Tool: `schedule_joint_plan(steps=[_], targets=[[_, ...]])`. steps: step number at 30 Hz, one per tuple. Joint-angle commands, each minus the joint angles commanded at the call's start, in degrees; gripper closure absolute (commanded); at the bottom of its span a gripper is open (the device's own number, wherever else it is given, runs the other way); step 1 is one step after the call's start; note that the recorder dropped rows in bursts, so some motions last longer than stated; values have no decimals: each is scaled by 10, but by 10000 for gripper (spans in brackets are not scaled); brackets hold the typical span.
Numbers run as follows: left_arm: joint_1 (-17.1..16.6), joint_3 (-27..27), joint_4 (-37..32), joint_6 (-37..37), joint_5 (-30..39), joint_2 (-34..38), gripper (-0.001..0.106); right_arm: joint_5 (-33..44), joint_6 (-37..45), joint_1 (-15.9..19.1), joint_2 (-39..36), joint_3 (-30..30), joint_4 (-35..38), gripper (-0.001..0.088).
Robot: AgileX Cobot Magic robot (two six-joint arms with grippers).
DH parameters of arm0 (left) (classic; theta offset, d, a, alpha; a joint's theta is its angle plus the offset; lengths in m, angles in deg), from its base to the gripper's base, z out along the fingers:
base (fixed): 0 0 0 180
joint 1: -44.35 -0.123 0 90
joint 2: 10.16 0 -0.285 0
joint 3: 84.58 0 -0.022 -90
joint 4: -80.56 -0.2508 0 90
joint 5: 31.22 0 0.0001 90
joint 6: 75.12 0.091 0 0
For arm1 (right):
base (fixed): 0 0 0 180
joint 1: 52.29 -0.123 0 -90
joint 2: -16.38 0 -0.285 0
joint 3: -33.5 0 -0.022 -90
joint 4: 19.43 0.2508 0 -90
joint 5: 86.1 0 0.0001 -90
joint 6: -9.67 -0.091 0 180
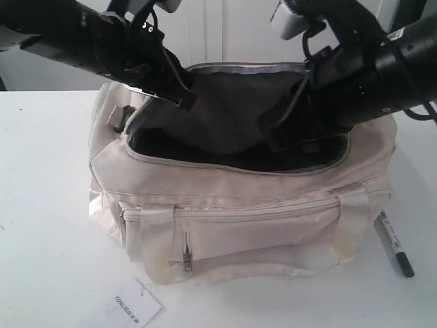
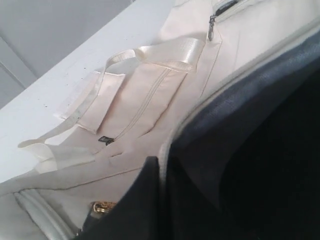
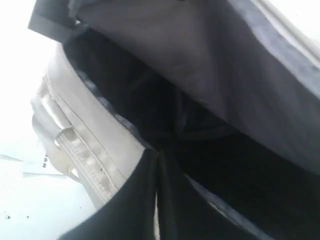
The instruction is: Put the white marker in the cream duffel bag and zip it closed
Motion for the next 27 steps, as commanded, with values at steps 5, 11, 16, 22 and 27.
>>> schedule_joint_plan(steps=[5,11,16,22,27], targets=[[-4,-61,14,0,39,29,1053,4,77,0,-26,0,40,664],[-37,-125,49,0,133,58,1053,25,177,0,-62,0,103,559],[-69,-150,88,24,191,74,1053,32,294,-2,-88,0,172,551],[-80,-154,96,49,208,81,1053,25,390,-32,-121,0,208,518],[-80,-154,98,73,209,81,1053,-2,400,-50,-148,0,209,429]])
